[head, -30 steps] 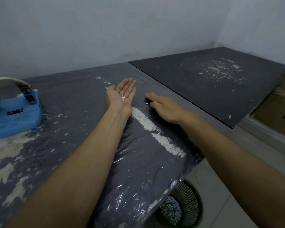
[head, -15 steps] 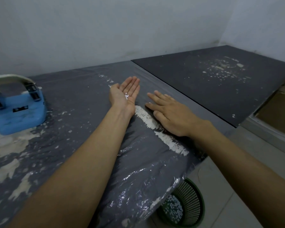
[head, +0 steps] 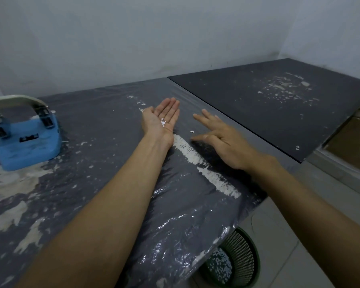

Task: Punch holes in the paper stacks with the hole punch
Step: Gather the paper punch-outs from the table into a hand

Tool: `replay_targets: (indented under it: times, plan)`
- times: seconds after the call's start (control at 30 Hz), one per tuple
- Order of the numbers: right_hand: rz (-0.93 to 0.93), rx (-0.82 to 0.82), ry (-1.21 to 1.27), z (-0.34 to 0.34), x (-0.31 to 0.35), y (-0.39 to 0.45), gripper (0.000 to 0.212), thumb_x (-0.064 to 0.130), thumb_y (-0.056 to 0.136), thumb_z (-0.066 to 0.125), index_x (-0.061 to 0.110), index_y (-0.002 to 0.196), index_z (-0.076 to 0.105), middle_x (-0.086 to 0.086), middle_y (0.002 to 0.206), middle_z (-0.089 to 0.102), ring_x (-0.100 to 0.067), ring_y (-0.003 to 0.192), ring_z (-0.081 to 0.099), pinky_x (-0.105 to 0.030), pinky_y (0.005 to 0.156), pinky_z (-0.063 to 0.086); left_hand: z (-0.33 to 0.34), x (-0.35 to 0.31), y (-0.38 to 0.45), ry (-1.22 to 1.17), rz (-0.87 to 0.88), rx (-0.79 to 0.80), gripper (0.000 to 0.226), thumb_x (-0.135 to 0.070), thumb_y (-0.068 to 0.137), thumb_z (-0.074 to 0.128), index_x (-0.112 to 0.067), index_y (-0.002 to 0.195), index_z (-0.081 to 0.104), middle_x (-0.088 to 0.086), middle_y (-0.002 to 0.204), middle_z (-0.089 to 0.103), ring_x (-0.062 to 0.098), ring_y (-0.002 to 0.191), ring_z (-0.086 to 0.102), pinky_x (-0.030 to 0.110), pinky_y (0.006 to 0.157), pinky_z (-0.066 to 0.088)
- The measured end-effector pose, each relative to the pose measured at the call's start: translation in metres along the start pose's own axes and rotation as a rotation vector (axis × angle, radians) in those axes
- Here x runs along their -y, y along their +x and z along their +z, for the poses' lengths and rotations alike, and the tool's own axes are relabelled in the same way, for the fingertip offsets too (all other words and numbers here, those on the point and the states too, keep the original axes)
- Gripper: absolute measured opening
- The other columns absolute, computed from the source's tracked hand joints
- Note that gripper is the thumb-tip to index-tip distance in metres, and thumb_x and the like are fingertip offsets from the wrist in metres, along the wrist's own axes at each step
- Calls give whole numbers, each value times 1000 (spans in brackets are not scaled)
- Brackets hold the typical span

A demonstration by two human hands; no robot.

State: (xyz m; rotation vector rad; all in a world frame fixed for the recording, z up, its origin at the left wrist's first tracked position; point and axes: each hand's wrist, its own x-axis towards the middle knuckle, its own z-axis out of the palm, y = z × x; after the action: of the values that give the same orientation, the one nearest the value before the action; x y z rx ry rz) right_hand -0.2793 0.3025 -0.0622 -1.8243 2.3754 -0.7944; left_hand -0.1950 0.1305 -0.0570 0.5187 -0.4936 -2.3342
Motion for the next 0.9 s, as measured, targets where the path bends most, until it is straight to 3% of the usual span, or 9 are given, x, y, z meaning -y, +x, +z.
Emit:
replay_targets:
  times: [0.13, 0.23, 0.3, 0.37, 0.47, 0.6, 0.7, 0.9]
  plan:
    - [26, 34, -39, 3, -2, 6, 52, 42, 96, 28, 28, 126, 68, 10, 161, 28, -1, 150, 11, -27, 121, 9, 1, 0, -2, 6, -7, -4, 50, -21, 107, 24, 9, 105, 64, 25, 107, 70, 36, 109, 69, 42, 98, 54]
    - [140, -202, 155, -1, -5, 17, 40, 29, 94, 42, 17, 108, 77, 3, 141, 58, -7, 133, 47, -29, 114, 33, 2, 1, -3, 16, -5, -4, 50, -21, 107, 24, 9, 106, 64, 25, 108, 71, 35, 108, 69, 41, 97, 55]
    - [230, -316, 111, -7, -10, 24, 32, 18, 94, 50, 12, 110, 76, -1, 123, 70, -10, 115, 62, -31, 106, 45, 2, 2, -3, 20, 1, -5, 50, -21, 107, 25, 9, 106, 65, 24, 107, 71, 34, 106, 70, 41, 98, 55]
    - [266, -238, 17, -7, -9, 28, 36, 3, 90, 53, 9, 121, 71, -5, 120, 71, -16, 113, 65, -25, 104, 45, 2, 3, -2, 24, -3, -5, 50, -21, 107, 25, 9, 106, 65, 23, 103, 73, 33, 101, 72, 41, 98, 54]
    - [147, -135, -79, 8, 0, 32, 42, -8, 87, 50, 7, 121, 70, -8, 121, 71, -21, 114, 64, -22, 100, 43, 1, 3, -1, 21, -5, -2, 50, -21, 107, 25, 9, 107, 65, 23, 100, 73, 33, 95, 72, 41, 97, 55]
    - [26, -128, -150, 14, 3, 40, 33, -3, 91, 59, 8, 120, 71, -9, 118, 71, -25, 111, 64, -27, 97, 47, 0, 4, -1, 27, 5, -1, 50, -21, 107, 25, 9, 105, 65, 23, 98, 74, 32, 92, 73, 42, 97, 56]
    - [-81, -56, -251, 11, 6, 45, 22, 4, 91, 63, 9, 107, 76, -7, 105, 73, -28, 97, 65, -37, 84, 51, 1, 5, -2, 35, 1, -3, 50, -21, 107, 26, 8, 104, 66, 22, 97, 74, 32, 95, 74, 41, 96, 56]
    - [-146, -24, -366, 6, 11, 48, 31, -7, 83, 60, 10, 99, 79, -8, 100, 76, -28, 91, 68, -39, 82, 53, 2, 5, -1, 35, 2, -6, 50, -21, 107, 25, 8, 102, 65, 23, 99, 73, 33, 99, 72, 41, 96, 56]
